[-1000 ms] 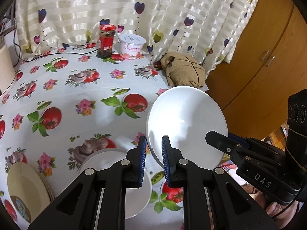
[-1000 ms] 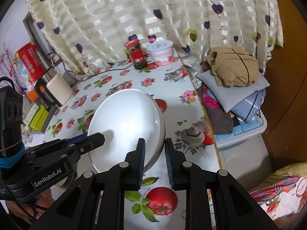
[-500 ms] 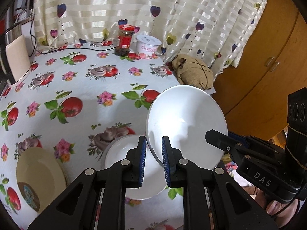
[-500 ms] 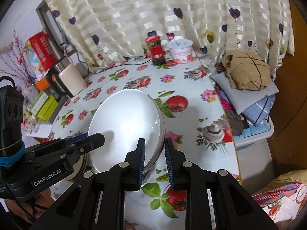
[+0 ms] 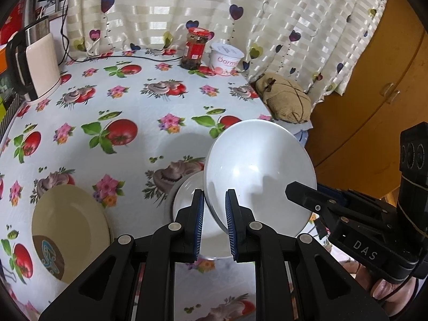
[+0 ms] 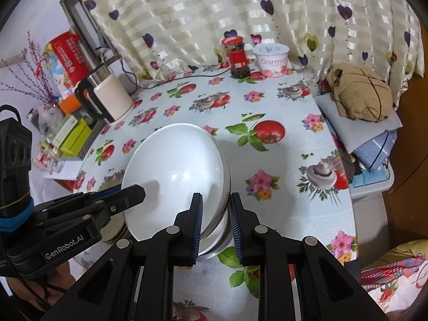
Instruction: Organize plates and bowls
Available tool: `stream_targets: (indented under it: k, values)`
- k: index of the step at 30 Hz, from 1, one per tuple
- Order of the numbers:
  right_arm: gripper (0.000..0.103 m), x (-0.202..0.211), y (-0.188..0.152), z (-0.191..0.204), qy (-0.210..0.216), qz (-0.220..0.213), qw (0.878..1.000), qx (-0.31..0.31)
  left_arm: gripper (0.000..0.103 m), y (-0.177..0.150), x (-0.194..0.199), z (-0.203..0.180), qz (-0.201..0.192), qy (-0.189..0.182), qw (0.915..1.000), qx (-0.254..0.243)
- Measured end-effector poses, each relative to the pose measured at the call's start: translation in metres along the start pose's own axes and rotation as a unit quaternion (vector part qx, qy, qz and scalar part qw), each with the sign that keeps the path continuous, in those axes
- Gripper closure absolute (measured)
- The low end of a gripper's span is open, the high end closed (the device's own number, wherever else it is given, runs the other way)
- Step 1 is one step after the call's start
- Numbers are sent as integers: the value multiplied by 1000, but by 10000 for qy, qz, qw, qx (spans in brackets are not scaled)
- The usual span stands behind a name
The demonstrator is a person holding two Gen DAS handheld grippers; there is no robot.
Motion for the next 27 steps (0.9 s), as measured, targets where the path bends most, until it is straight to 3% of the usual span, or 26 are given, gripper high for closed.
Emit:
stream_targets:
  k: [14, 27]
  values:
    - [83, -27, -16, 6, 111, 470, 9988, 24, 86, -17, -15, 15, 441, 227, 9987, 77]
    - [83, -40, -21, 5, 114, 708, 9974, 25, 86, -21, -22, 19, 611, 252, 9977, 115]
Point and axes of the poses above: each gripper's, at about its wrist camera, not at the fingertips, and x roughly against the way its jaws point, z to its left, y to its top, the point moved 2 cm from there along -x, roughly the way its jaws point, and after that the axes turned 5 degrees about -z, right-handed, at the moved point
